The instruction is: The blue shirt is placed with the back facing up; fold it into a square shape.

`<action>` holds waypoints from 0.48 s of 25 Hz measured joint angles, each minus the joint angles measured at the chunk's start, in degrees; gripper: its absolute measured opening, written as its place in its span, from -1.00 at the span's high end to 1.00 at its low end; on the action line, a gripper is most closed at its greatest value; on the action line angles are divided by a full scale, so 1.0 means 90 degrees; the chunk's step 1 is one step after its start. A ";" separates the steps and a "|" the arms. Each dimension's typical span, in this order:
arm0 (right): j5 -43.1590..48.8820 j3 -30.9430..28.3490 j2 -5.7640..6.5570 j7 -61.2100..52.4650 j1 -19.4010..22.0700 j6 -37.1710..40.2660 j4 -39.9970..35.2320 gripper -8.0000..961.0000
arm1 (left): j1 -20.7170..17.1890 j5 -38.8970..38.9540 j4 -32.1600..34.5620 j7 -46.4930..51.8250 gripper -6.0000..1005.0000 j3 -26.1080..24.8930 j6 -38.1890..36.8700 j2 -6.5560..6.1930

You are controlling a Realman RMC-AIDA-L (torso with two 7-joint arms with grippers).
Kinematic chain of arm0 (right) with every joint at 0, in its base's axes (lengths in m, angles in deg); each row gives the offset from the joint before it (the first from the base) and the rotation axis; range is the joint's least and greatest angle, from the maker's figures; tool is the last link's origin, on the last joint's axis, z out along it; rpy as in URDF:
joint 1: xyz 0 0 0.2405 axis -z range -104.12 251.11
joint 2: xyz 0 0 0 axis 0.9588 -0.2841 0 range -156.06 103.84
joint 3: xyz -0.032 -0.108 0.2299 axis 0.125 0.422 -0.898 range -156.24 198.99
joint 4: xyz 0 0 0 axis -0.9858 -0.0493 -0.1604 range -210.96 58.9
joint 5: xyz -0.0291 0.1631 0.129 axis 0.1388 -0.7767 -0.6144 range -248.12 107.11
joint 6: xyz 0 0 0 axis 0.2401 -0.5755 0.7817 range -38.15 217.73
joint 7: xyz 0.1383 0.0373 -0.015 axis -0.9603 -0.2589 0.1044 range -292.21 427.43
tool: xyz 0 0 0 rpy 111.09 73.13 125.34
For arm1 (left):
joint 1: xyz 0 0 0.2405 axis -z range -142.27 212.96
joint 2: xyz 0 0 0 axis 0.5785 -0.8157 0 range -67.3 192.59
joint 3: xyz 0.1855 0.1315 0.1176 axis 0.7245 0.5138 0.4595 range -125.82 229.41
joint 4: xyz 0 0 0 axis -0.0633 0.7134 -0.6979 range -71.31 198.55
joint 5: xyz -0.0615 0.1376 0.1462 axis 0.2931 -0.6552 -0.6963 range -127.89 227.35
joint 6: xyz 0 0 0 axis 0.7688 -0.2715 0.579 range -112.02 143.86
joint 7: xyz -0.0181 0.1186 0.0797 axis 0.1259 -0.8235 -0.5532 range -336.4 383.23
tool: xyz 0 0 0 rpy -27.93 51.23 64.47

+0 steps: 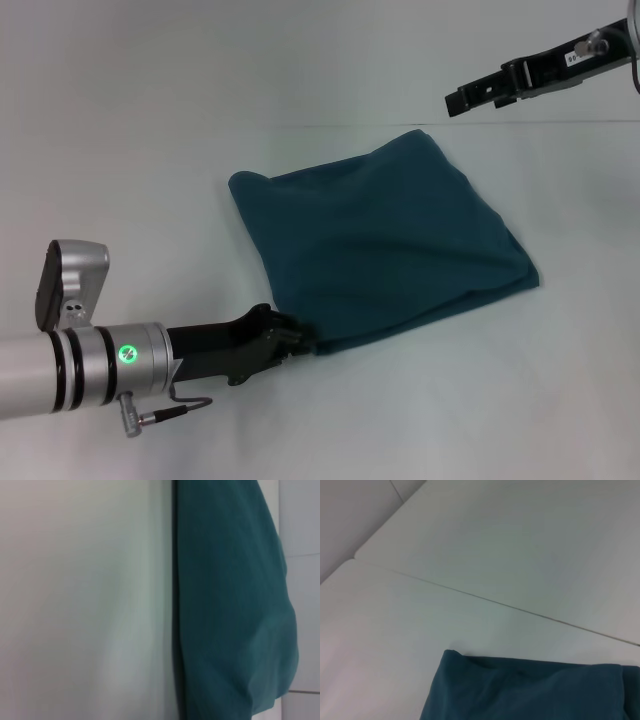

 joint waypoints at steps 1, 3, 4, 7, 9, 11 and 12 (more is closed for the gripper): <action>-0.0002 0.0000 0.0000 0.0000 0.0000 0.0000 0.0000 -0.86 | 0.0000 0.0000 0.0000 0.0001 0.34 0.0007 0.0000 0.0000; -0.0003 0.0001 0.0000 0.0000 0.0000 -0.0002 0.0000 -0.86 | -0.0008 0.0000 -0.0001 -0.0001 0.50 0.0013 -0.0005 0.0002; -0.0003 0.0002 0.0000 0.0000 0.0000 -0.0002 0.0000 -0.86 | -0.0013 0.0000 -0.0003 -0.0007 0.59 0.0009 -0.0014 0.0004; -0.0004 0.0018 -0.0001 0.0000 -0.0001 0.0014 0.0000 -0.87 | -0.0066 -0.0002 0.0001 -0.0035 0.85 -0.0018 -0.0106 0.0002; -0.0004 0.0027 -0.0003 -0.0002 -0.0002 0.0045 0.0001 -0.87 | -0.0166 -0.0005 0.0042 -0.0057 0.89 -0.0077 -0.0207 -0.0008; -0.0004 0.0031 -0.0011 -0.0007 -0.0003 0.0058 0.0004 -0.87 | -0.0280 -0.0029 0.0104 -0.0085 0.93 -0.0195 -0.0307 -0.0020; -0.0004 0.0033 -0.0015 -0.0013 -0.0002 0.0067 0.0007 -0.87 | -0.0348 -0.0050 0.0149 -0.0104 0.95 -0.0282 -0.0360 -0.0032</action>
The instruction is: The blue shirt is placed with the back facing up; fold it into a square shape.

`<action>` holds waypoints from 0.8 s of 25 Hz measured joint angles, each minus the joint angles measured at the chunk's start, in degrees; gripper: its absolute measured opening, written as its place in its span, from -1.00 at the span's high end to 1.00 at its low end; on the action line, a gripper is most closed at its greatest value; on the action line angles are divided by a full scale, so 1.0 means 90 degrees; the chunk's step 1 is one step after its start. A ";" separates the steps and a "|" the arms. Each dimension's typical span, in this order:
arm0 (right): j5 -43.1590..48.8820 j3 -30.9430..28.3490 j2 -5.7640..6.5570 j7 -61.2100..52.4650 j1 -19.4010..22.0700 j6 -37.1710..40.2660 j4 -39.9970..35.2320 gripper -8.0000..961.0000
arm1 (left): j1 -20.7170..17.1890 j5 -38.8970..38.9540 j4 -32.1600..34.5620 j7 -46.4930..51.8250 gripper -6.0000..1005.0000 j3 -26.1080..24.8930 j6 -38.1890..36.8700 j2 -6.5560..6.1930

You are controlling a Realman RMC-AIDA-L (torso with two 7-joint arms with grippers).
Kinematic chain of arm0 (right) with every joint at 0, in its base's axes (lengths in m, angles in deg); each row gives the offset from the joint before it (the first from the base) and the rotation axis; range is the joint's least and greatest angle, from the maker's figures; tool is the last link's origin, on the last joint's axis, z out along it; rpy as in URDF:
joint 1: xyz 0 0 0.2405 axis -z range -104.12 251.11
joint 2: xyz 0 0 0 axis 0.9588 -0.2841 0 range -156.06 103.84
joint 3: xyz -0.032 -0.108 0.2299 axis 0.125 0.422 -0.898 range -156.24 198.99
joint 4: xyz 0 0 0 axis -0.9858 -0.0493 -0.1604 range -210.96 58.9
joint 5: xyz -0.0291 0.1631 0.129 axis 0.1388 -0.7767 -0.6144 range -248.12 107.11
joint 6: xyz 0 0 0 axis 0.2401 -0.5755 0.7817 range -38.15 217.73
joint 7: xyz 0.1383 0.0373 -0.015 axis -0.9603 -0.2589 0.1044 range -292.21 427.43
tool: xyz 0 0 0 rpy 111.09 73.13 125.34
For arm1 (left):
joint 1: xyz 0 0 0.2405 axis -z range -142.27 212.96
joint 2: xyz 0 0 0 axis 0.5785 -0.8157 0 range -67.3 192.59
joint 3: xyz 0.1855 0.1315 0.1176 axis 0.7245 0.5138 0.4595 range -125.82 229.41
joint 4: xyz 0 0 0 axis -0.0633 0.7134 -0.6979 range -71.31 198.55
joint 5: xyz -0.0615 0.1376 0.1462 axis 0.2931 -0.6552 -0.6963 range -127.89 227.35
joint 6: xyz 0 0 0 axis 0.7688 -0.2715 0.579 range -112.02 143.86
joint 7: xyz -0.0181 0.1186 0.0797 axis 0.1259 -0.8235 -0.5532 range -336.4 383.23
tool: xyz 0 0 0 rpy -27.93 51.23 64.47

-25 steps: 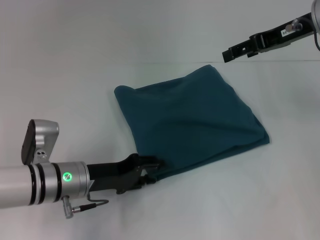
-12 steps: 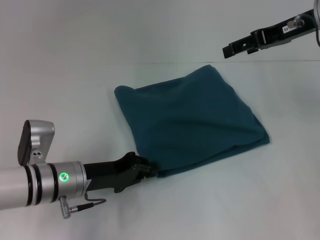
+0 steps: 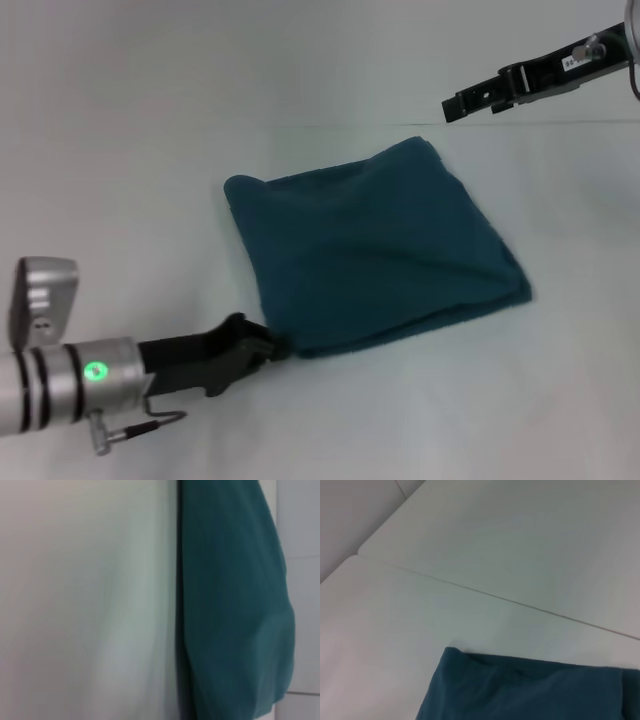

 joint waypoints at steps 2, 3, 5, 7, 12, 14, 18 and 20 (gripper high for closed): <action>0.0000 0.0006 -0.0011 -0.0001 0.0011 0.0030 0.0003 -0.87 | -0.0099 -0.0060 0.0077 -0.0019 0.94 -0.0192 -0.0103 -0.0052; 0.0000 0.0007 -0.0011 0.0000 0.0017 0.0038 0.0003 -0.87 | -0.0142 -0.0125 0.0105 -0.0021 0.93 -0.0323 -0.0159 -0.0095; 0.0000 0.0009 -0.0021 0.0005 0.0023 0.0056 0.0004 -0.87 | -0.0159 -0.0355 0.0125 -0.0013 0.91 -0.0580 -0.0231 -0.0168; 0.0000 0.0009 -0.0025 0.0009 0.0025 0.0064 0.0004 -0.87 | -0.0139 -0.0684 0.0142 0.0012 0.89 -0.0924 -0.0287 -0.0231; 0.0000 0.0009 -0.0034 0.0012 0.0028 0.0069 0.0004 -0.88 | -0.0116 -0.1164 0.0148 0.0004 0.85 -0.1560 -0.0464 -0.0340; 0.0000 0.0009 -0.0035 0.0012 0.0028 0.0069 0.0003 -0.88 | -0.0107 -0.1316 0.0153 0.0003 0.83 -0.1690 -0.0510 -0.0374; 0.0001 0.0009 -0.0036 0.0013 0.0018 0.0068 0.0004 -0.88 | -0.0097 -0.1408 0.0157 -0.0015 0.79 -0.1816 -0.0583 -0.0390; 0.0001 0.0009 -0.0037 0.0013 0.0001 0.0067 0.0003 -0.88 | -0.0098 -0.1409 0.0184 -0.0038 0.78 -0.1870 -0.0652 -0.0398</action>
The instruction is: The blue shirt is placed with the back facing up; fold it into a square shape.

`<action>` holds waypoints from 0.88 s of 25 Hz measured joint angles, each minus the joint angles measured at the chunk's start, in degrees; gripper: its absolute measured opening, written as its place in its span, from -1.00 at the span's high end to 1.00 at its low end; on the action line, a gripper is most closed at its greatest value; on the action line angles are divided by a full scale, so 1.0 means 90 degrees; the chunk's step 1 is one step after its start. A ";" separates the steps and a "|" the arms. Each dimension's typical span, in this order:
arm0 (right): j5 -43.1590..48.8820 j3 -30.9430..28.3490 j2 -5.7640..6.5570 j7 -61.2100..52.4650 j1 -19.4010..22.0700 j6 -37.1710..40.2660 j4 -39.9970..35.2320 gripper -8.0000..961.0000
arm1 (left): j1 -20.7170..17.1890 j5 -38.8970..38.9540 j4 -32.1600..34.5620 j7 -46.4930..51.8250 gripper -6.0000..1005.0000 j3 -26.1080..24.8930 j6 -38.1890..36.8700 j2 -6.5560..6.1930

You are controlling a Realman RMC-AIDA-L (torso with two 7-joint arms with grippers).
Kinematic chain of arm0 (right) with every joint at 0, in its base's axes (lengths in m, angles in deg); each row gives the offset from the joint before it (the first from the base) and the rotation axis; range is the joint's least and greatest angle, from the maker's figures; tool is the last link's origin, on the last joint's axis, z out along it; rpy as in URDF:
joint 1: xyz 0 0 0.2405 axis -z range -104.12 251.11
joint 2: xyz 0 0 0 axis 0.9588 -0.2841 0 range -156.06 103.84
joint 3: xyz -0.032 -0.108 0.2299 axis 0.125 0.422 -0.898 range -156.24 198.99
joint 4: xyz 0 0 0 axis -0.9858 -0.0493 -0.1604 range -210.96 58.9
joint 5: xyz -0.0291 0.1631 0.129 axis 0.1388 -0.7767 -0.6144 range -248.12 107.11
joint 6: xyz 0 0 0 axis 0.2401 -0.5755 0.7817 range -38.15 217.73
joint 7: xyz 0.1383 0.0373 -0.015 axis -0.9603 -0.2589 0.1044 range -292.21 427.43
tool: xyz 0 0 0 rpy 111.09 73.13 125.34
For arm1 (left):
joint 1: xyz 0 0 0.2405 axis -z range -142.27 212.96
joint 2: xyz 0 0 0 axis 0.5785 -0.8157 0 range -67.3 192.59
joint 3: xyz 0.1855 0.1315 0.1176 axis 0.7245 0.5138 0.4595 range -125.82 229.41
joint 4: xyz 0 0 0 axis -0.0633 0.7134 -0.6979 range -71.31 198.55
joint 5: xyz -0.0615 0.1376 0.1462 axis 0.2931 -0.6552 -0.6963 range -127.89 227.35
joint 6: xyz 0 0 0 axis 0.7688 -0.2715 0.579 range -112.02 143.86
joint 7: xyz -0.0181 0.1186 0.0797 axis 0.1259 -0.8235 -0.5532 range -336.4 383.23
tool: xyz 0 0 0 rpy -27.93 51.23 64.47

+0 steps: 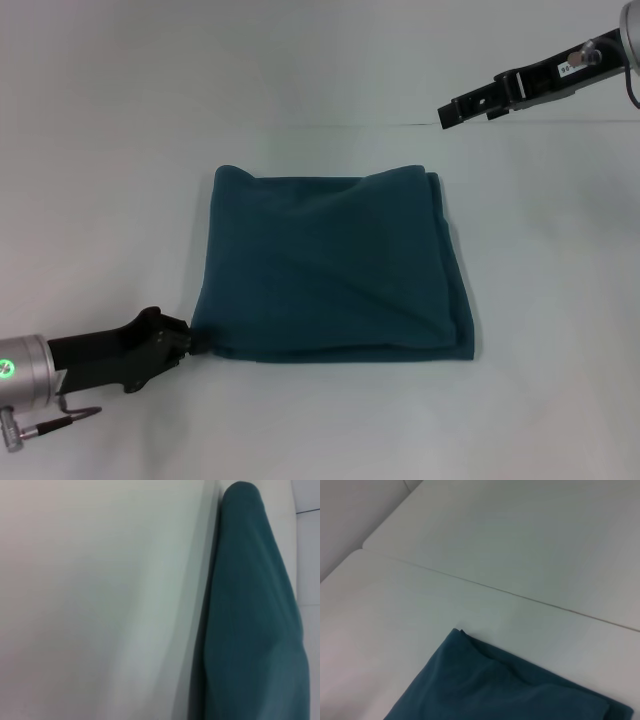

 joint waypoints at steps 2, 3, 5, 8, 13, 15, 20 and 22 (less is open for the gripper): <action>0.0000 0.0000 -0.0002 0.0001 -0.0016 -0.0001 0.0000 -0.88 | 0.0000 -0.0005 0.0034 -0.0022 0.76 -0.0020 -0.0114 -0.0023; 0.0000 0.0000 -0.0005 0.0004 -0.0022 0.0000 0.0000 -0.88 | 0.0001 -0.0036 0.0051 -0.0046 0.75 -0.0020 -0.0200 -0.0041; 0.0000 0.0008 -0.0009 0.0013 -0.0031 0.0013 0.0000 -0.89 | 0.0000 -0.0178 0.0123 -0.0101 0.73 -0.0025 -0.0385 -0.0066; -0.0013 0.0000 -0.0009 0.0017 -0.0027 0.0058 0.0000 -0.89 | -0.0096 -0.0461 0.0353 -0.0155 0.71 -0.0067 -0.0540 -0.0072; -0.0772 -0.0102 0.0112 0.0050 0.0219 0.0191 0.0096 -0.89 | -0.0415 -0.0133 0.1083 -0.0909 0.23 -0.0911 -0.1364 -0.0129; -0.1386 -0.0208 0.0248 0.0086 0.0465 0.0280 0.0255 -0.89 | -0.0428 0.0469 0.1180 -0.1989 0.15 -0.1369 -0.2177 -0.0117; -0.2229 -0.0450 0.0564 0.0135 0.1373 0.0265 0.0712 -0.90 | -0.0129 0.0750 0.1174 -0.3387 -0.07 -0.1427 -0.2773 -0.0273; -0.2248 -0.0465 0.0549 0.0450 0.1732 0.0341 0.0639 -0.89 | 0.0132 0.0469 0.1172 -0.3300 -0.15 -0.1311 -0.2758 -0.0427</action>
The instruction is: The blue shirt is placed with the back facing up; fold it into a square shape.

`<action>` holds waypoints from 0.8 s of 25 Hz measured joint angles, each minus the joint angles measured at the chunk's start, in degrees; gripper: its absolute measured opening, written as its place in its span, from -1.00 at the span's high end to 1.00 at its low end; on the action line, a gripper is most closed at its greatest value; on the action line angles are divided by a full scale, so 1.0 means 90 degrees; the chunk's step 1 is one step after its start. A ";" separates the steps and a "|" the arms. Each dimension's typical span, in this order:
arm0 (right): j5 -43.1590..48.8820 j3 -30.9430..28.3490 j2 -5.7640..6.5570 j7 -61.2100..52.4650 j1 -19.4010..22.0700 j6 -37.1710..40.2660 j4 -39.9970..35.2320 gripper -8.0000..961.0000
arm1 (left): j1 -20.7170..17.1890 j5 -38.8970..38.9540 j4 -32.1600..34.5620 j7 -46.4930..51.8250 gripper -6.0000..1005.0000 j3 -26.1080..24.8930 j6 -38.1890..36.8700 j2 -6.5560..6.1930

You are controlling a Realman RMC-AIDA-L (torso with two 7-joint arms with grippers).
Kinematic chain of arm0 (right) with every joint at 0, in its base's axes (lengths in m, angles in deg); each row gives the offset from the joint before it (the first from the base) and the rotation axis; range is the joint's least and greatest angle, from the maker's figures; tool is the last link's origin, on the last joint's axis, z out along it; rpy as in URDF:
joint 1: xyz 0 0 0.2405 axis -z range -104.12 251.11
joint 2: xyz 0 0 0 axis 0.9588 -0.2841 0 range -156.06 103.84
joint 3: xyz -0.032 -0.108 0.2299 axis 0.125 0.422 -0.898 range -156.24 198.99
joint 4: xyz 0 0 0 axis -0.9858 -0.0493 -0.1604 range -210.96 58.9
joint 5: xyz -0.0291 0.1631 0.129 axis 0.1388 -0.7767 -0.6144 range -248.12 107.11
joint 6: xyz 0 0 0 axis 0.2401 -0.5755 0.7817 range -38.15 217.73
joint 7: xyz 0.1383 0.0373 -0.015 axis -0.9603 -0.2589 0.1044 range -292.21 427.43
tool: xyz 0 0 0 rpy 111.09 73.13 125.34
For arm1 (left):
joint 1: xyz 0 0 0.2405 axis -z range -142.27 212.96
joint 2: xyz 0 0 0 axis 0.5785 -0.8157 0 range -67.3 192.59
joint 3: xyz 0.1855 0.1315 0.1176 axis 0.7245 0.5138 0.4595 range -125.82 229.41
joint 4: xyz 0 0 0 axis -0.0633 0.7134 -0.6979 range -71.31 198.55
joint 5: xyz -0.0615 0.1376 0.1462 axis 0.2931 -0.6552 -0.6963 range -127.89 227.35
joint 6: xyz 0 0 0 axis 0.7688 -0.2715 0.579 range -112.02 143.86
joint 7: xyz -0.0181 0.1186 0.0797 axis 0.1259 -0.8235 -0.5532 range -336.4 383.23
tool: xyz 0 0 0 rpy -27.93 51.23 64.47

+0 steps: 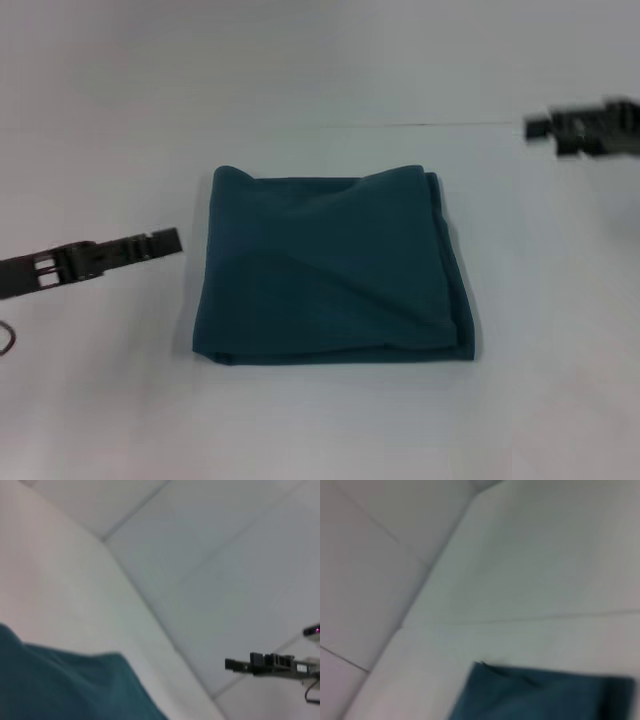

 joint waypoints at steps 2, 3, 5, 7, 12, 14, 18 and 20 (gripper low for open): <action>-0.0063 -0.0004 -0.0092 0.0623 0.0331 0.0135 -0.0150 -0.86 | 0.0263 -0.0328 0.0093 -0.0048 -0.24 0.0218 -0.0025 -0.0106; -0.0105 -0.0008 -0.0143 0.0933 0.0470 0.0179 -0.0215 -0.85 | 0.0407 -0.0505 0.0156 -0.0167 -0.31 0.0379 -0.0030 -0.0146; -0.0246 -0.0036 -0.0297 0.1568 0.0744 0.0177 -0.0339 -0.83 | 0.0690 -0.0808 0.0222 -0.0394 -0.45 0.0725 0.0010 -0.0214; -0.0406 -0.0054 -0.0448 0.2148 0.0934 0.0219 -0.0396 -0.75 | 0.0956 -0.1061 0.0221 -0.0520 -0.59 0.1020 0.0096 -0.0281; -0.0502 -0.0038 -0.0687 0.3037 0.1017 0.0825 -0.0401 -0.54 | 0.1574 -0.1307 0.0195 -0.0500 -0.59 0.1690 0.0091 -0.0398; -0.0530 -0.0051 -0.0753 0.3183 0.0983 0.0970 -0.0394 -0.50 | 0.1692 -0.1309 0.0192 -0.0493 -0.59 0.1847 0.0084 -0.0405; -0.0554 0.0008 -0.0835 0.3256 0.0839 0.1069 -0.0406 -0.50 | 0.1818 -0.1303 0.0103 -0.0511 -0.59 0.1994 0.0093 -0.0417; -0.0552 0.0043 -0.0872 0.3310 0.0761 0.1121 -0.0394 -0.51 | 0.1872 -0.1257 -0.0016 -0.0501 -0.59 0.1956 0.0075 -0.0448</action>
